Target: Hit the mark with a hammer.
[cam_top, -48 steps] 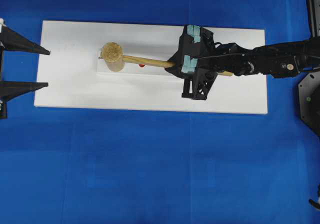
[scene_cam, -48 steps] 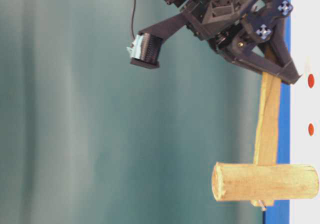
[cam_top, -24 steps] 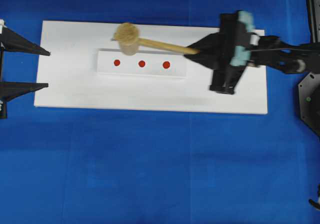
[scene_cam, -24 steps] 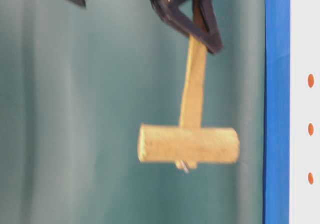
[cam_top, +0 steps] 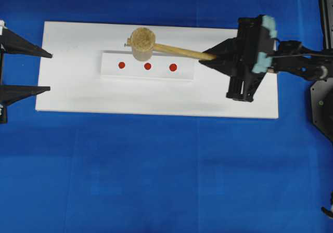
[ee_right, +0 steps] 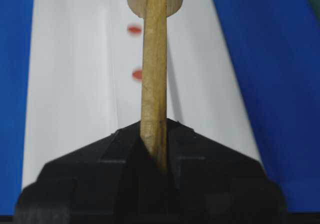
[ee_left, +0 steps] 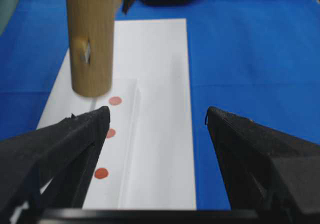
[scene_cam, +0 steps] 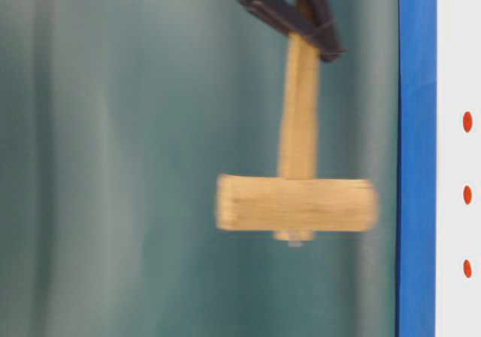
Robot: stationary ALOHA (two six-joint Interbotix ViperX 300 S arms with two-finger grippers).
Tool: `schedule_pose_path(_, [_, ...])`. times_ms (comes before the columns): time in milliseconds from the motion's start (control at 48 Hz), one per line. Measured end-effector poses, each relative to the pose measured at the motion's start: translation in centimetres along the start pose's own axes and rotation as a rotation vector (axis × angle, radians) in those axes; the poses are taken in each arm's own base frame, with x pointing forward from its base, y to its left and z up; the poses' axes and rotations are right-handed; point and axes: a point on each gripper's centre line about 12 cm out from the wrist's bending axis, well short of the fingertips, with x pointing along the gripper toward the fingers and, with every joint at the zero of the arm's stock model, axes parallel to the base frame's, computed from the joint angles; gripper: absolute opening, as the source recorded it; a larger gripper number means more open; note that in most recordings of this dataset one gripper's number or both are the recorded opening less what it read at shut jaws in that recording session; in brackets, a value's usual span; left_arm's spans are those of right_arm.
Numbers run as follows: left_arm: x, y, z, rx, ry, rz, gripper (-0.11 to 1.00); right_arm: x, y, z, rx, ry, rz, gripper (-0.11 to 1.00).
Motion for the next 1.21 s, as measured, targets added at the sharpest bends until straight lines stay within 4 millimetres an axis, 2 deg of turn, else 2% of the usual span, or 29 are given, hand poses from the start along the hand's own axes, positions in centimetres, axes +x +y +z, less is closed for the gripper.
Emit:
schedule_pose_path(125, [0.0,0.0,0.0,0.002,0.002,0.0,0.75,2.4,0.1,-3.8,0.028,0.149,-0.018,0.02])
schedule_pose_path(188, [0.0,0.0,0.0,0.0,-0.002,0.0,0.75,3.0,0.0,-5.0,0.044,0.197,-0.024,0.02])
schedule_pose_path(292, [0.0,0.0,0.0,0.0,-0.001,0.002,0.75,3.2,0.0,-5.5,0.046,0.216,-0.025,0.02])
schedule_pose_path(459, [0.0,0.0,0.0,0.0,0.0,0.0,0.75,2.8,-0.2,-4.4,0.041,0.163,-0.039,0.02])
schedule_pose_path(646, [0.0,0.0,0.0,0.0,0.002,0.0,0.75,0.5,-0.5,-2.4,0.044,0.068,-0.036,0.02])
schedule_pose_path(1001, [0.0,0.0,0.0,0.0,0.002,0.0,0.75,-6.8,-0.9,-0.2,0.071,-0.143,0.02,0.02])
schedule_pose_path(1084, [0.0,0.0,0.0,0.0,0.0,0.0,0.75,-7.5,-1.0,-0.2,0.074,-0.16,0.027,0.02])
schedule_pose_path(1209, [0.0,0.0,0.0,0.0,0.0,0.0,0.75,-7.4,-1.0,-0.5,0.073,-0.149,0.025,0.02])
